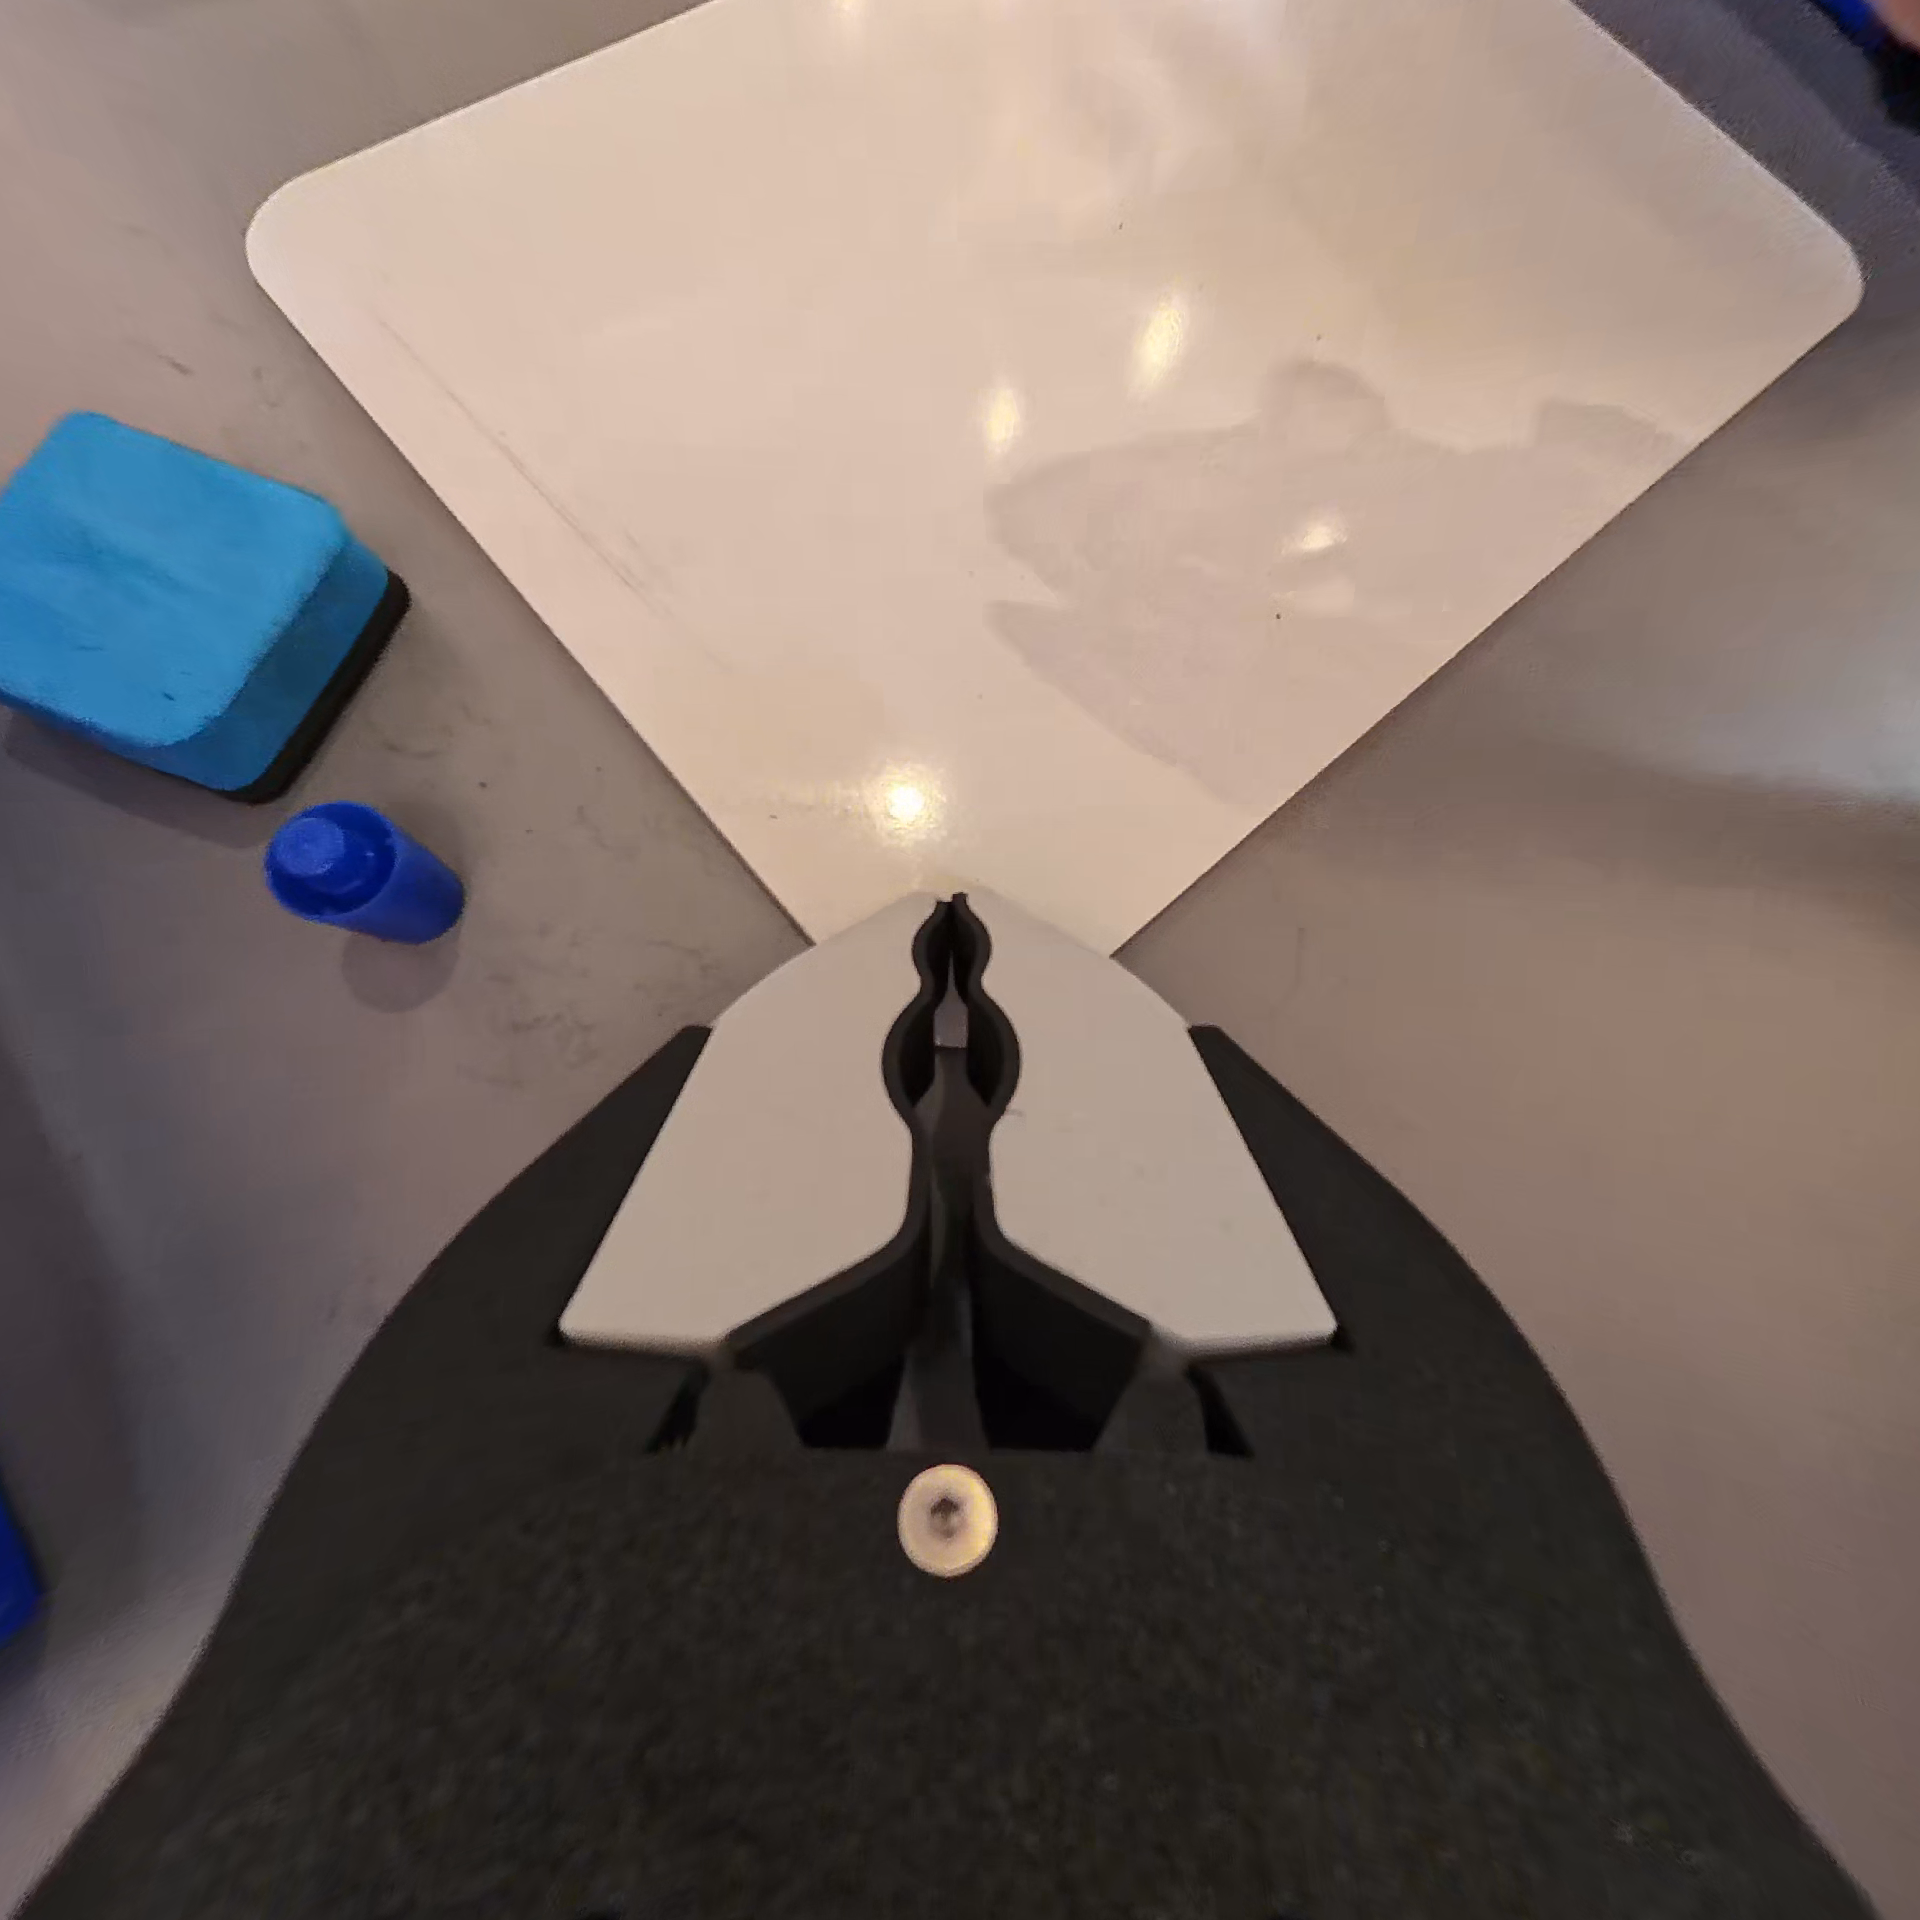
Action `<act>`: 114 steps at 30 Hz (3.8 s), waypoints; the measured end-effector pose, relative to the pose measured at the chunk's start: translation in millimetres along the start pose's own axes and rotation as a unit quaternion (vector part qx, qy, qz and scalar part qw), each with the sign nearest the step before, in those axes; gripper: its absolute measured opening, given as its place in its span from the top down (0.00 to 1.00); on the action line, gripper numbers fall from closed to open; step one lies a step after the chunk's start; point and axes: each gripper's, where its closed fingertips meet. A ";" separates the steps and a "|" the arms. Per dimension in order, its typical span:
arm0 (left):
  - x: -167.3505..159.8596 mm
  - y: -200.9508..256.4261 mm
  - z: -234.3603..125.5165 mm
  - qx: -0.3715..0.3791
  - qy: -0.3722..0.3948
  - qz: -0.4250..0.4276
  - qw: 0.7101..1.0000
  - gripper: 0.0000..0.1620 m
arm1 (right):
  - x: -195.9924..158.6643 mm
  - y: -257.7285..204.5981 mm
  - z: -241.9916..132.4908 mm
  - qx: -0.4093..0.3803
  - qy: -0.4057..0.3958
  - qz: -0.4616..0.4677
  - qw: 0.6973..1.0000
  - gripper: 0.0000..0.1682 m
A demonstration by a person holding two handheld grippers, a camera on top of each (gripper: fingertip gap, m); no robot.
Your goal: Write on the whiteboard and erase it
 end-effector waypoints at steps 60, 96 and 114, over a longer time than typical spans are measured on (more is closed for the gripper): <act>-0.9 0.9 -1.5 -0.006 0.002 0.002 1.000 1.00 | -46.6 -45.9 104.9 -0.048 -0.192 -0.076 0.977 0.88; -0.5 0.9 -1.6 -0.008 0.003 0.001 1.000 1.00 | -8.7 27.4 118.1 -0.086 -0.185 -0.078 0.976 0.88; -0.7 0.7 -1.5 -0.005 0.002 0.002 1.000 1.00 | -18.7 60.1 66.1 -0.117 -0.177 -0.111 0.971 0.88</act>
Point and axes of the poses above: each gripper's, where its closed fingertips meet, z out along the fingers, x out of its top, y = z × x across the jaws, and after that the axes turned 12 degrees about z, right-handed
